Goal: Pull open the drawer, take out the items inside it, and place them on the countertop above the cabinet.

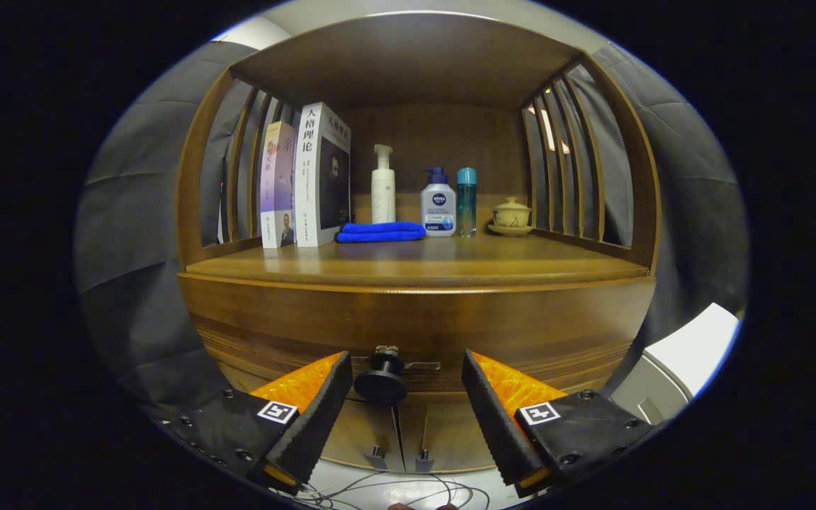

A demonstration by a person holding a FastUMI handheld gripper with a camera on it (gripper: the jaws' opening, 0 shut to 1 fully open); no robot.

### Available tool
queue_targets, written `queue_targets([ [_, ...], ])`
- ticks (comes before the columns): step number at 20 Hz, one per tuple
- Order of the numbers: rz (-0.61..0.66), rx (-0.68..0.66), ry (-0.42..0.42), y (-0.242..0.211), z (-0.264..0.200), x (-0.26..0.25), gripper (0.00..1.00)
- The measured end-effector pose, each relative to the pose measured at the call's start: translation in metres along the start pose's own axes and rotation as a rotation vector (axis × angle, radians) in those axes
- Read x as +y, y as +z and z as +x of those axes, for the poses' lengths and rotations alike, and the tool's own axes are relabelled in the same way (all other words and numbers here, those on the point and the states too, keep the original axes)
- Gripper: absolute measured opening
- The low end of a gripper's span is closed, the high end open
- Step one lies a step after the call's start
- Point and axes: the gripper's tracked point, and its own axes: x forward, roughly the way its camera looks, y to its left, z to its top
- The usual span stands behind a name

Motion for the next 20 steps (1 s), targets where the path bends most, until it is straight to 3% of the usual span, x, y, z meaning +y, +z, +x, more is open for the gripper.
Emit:
queue_targets([
  [6,-0.057,0.032,0.024,-0.017,0.013,0.011,0.98],
  [9,-0.051,0.027,0.014,-0.015,0.019,0.006,0.90],
  [12,-0.022,0.035,0.065,-0.016,0.019,0.017,0.69],
  [15,-0.041,0.046,0.052,-0.019,0.019,0.017,0.48],
  [20,-0.025,0.049,0.043,-0.018,0.020,0.016,0.26],
])
